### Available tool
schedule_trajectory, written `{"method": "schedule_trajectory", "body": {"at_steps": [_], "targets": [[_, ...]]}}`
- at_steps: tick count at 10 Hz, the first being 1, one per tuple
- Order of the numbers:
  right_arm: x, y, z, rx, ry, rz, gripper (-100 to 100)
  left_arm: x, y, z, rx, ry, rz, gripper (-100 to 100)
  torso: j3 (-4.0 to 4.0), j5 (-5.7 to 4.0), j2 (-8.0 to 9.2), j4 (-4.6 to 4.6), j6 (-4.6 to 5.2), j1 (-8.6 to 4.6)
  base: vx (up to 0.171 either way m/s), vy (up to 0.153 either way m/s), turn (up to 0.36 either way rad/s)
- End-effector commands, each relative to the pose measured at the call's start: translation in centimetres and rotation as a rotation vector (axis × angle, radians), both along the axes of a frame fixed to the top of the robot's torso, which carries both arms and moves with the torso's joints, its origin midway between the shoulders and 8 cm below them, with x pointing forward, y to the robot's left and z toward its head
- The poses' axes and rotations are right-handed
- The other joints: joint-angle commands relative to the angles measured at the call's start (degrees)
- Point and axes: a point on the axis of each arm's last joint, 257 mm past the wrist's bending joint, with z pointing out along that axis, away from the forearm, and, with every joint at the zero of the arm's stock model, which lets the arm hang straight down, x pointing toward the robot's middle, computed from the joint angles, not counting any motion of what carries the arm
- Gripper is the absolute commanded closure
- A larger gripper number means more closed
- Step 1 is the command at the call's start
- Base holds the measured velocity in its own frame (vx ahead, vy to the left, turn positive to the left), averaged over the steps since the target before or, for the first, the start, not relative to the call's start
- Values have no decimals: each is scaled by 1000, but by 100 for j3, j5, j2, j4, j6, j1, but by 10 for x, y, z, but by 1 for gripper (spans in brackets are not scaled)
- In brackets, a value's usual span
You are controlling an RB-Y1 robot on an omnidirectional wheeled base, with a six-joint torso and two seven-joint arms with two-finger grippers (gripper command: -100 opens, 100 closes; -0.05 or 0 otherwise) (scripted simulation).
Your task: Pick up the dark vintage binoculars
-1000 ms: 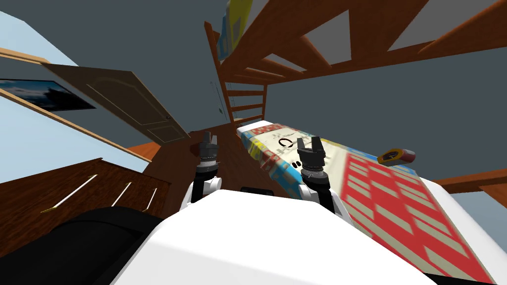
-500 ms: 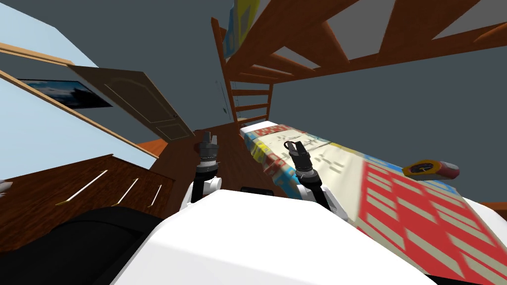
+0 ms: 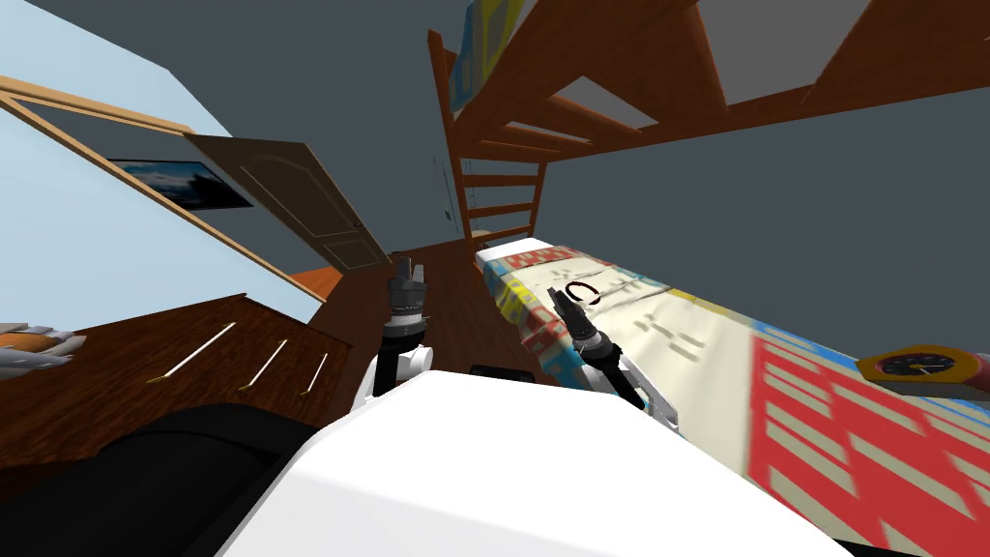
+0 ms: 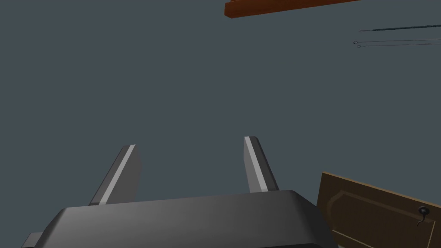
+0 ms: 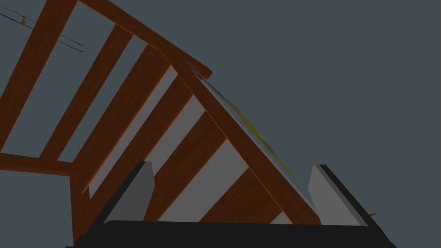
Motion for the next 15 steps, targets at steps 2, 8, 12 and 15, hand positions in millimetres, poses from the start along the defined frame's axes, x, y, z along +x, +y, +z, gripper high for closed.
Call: {"method": "schedule_trajectory", "body": {"at_steps": [2,8,12,15], "targets": [[2,8,-33,-111,31,39,-100,0,0,0,0,0,0,0,2,0,5,1,1,-3,67,29,94],[1,2,-104,-343,103,93,-100,0,0,0,0,0,0,0,11,0,21,4,4,-5,41,21,89],[-3,-17,-155,-512,157,117,-100,0,0,0,0,0,0,0,15,-1,27,6,4,-7,32,22,83],[-6,-35,-181,-612,188,125,-100,0,0,0,0,0,0,0,18,0,32,7,3,-3,18,25,63]]}}
